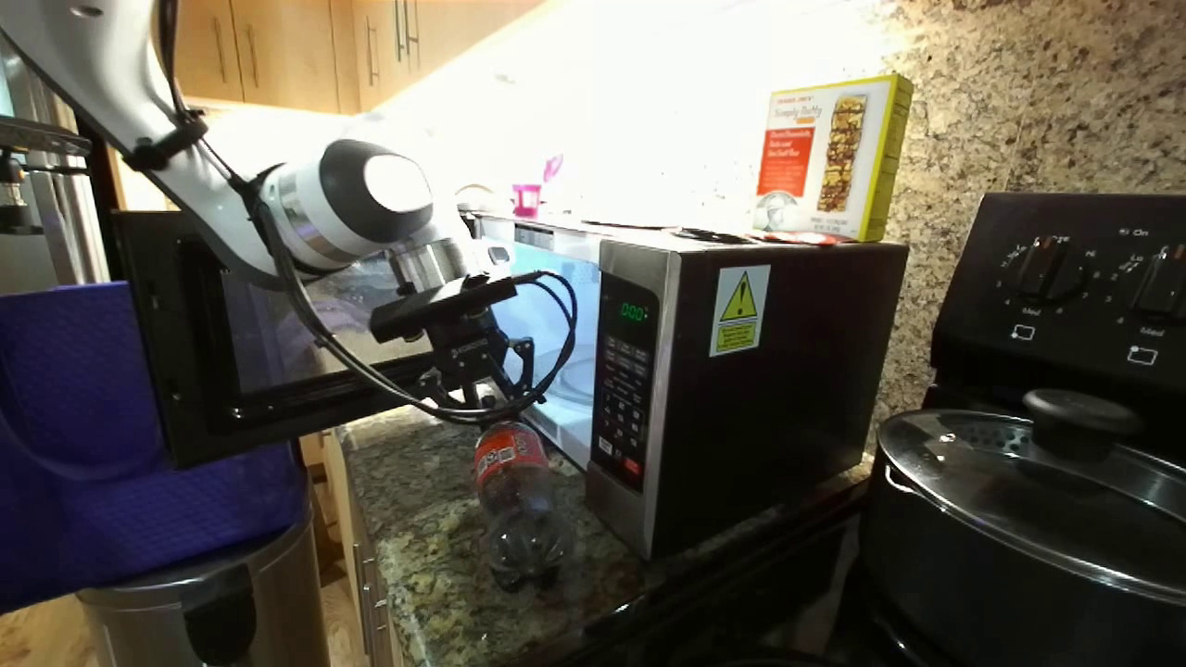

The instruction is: Move the Coke bottle away from the microwave

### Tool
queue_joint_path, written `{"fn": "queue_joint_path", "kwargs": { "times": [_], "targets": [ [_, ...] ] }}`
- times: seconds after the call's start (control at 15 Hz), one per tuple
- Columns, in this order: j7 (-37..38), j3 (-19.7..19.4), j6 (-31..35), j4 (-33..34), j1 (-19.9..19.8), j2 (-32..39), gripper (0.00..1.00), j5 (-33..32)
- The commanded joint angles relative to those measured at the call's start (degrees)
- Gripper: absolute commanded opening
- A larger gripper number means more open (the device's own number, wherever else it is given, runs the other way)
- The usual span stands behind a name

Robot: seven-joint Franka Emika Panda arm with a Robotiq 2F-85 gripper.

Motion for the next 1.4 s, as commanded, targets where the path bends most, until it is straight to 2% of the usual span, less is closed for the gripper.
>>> {"fn": "queue_joint_path", "kwargs": {
  "times": [0.0,0.2,0.53,0.67,0.93,1.0,1.07,1.13,1.2,1.33],
  "targets": [
    [5.2,-0.8,6.6,-12.5,-0.8,-11.1,0.11,1.4],
    [8.3,-2.5,14.7,-17.9,-1.0,-16.2,0.11,-1.1],
    [7.6,-6.0,31.4,-21.8,-1.9,-19.9,0.11,-7.0],
    [4.2,-6.3,38.3,-23.6,-2.6,-19.7,0.11,-3.4],
    [5.6,-7.0,51.7,-27.2,-2.9,-17.2,0.11,-1.7],
    [9.4,-9.1,55.5,-27.4,-1.4,-15.7,0.11,-5.0],
    [12.0,-9.5,58.8,-27.7,-1.5,-14.3,0.11,-7.2],
    [20.1,-9.4,52.9,-26.3,1.7,-18.7,0.11,-11.4],
    [23.2,-9.6,53.3,-26.6,1.6,-18.6,0.11,-13.9],
    [32.7,-11.8,52.2,-26.4,4.8,-20.7,0.11,-19.1]
  ]
}}
